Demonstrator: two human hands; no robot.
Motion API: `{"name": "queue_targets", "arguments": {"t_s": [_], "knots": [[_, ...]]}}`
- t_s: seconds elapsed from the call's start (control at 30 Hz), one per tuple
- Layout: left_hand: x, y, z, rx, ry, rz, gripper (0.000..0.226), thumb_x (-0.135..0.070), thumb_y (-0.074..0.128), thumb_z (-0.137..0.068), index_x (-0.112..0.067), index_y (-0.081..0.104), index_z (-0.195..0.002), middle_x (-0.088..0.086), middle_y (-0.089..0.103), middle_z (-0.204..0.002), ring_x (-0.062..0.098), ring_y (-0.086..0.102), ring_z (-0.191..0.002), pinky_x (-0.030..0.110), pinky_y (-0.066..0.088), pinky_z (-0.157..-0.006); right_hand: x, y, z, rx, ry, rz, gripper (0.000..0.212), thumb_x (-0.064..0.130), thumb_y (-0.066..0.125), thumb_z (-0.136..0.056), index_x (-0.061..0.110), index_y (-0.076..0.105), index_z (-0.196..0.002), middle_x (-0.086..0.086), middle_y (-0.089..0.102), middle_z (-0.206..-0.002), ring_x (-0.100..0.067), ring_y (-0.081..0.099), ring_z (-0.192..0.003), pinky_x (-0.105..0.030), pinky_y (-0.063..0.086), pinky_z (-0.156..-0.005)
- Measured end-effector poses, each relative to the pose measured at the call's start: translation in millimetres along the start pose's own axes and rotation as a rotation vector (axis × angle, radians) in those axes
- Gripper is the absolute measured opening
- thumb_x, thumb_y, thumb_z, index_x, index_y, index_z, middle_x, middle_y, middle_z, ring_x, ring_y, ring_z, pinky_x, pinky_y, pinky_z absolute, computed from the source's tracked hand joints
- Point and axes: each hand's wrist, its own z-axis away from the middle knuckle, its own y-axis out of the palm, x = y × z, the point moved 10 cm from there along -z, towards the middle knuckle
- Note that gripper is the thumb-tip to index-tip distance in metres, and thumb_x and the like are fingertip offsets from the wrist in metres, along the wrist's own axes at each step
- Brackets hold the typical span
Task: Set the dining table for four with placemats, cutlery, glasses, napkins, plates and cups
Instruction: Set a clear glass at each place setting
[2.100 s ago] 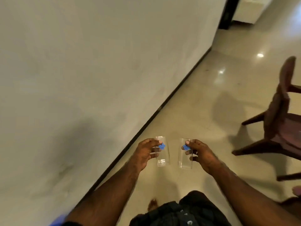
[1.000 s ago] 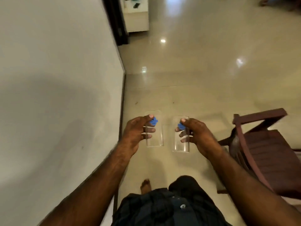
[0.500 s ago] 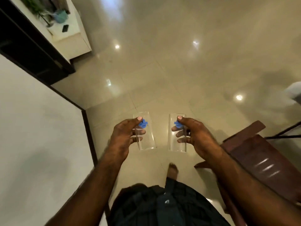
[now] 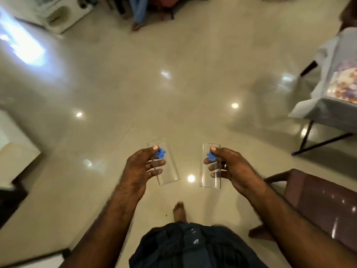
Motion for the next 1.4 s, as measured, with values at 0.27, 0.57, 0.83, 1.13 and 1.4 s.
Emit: {"name": "queue_targets", "arguments": {"t_s": [0.27,0.57,0.83,1.13,1.4], "knots": [[-58.0,168.3,-137.1,0.445,-0.053,-0.248,0.047,-0.04,0.077,-0.077,-0.007,0.074,-0.11,0.022,0.075,-0.117,0.04,0.076,-0.102,0.048,0.057,-0.084,60.4,-86.3,-46.9,-0.364,-0.1,-0.237,0.052,0.045,0.075,-0.091,0.003,0.068,-0.122,-0.019,0.077,-0.11,-0.028,0.068,-0.088,-0.048,0.059,-0.082],[-87.9,433.1,-220.1,0.724,-0.031,-0.405,0.075,-0.042,0.088,-0.065,0.004,0.065,-0.12,0.019,0.077,-0.107,0.046,0.071,-0.109,0.06,0.059,-0.091,129.1,-278.8,-101.8,-0.64,-0.15,-0.401,0.045,0.041,0.072,-0.094,0.006,0.068,-0.122,-0.02,0.077,-0.109,-0.03,0.07,-0.086,-0.05,0.059,-0.082],[-139.8,665.3,-243.0,0.943,0.088,-0.476,0.047,-0.022,0.085,-0.078,-0.007,0.067,-0.118,0.024,0.07,-0.113,0.041,0.074,-0.106,0.067,0.058,-0.091,241.8,-442.6,-105.1,-0.815,-0.258,-0.369,0.067,0.051,0.083,-0.07,0.004,0.071,-0.116,-0.024,0.073,-0.106,-0.036,0.067,-0.093,-0.052,0.055,-0.085],[-116.6,923.6,-289.2,1.245,0.298,-0.696,0.053,-0.029,0.102,-0.054,-0.022,0.075,-0.099,-0.008,0.067,-0.082,0.019,0.069,-0.079,0.039,0.059,-0.08,263.1,-590.3,-99.7,-1.2,-0.265,-0.461,0.038,0.026,0.078,-0.087,0.01,0.063,-0.118,-0.015,0.075,-0.102,-0.029,0.074,-0.083,-0.042,0.056,-0.076],[-61.8,1079.7,-273.9,1.534,0.542,-1.032,0.061,-0.05,0.1,-0.051,-0.028,0.067,-0.097,-0.01,0.07,-0.091,0.014,0.068,-0.079,0.034,0.059,-0.075,250.0,-662.4,-84.8,-1.534,-0.116,-0.588,0.033,0.012,0.071,-0.096,0.012,0.063,-0.129,-0.016,0.075,-0.105,-0.022,0.074,-0.079,-0.044,0.06,-0.077]]}}
